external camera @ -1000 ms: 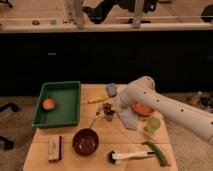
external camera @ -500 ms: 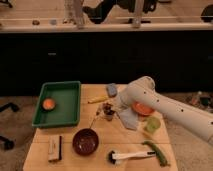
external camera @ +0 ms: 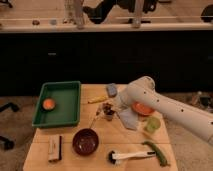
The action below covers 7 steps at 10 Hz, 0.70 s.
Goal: Place grapes in metal cup
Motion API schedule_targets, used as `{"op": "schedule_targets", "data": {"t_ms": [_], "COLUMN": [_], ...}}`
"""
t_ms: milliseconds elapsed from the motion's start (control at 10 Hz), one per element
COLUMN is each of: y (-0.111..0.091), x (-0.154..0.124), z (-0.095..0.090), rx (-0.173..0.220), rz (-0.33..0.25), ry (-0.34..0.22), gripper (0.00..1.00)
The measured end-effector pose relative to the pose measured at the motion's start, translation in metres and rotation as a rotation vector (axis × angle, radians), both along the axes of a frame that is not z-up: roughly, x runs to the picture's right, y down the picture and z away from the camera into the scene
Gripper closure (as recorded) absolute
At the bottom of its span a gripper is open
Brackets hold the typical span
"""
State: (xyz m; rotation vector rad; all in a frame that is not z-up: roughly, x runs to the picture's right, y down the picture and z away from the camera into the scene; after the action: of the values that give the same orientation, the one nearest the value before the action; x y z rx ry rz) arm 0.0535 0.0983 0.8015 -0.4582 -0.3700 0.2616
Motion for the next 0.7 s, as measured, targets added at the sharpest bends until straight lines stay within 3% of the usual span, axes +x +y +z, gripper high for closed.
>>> {"op": "schedule_targets", "data": {"t_ms": [700], "y": [0.0000], "x": [0.0000], "z": [0.0000], "rx": [0.000], "rz": [0.000], "ry": [0.000], "gripper": [0.24]}}
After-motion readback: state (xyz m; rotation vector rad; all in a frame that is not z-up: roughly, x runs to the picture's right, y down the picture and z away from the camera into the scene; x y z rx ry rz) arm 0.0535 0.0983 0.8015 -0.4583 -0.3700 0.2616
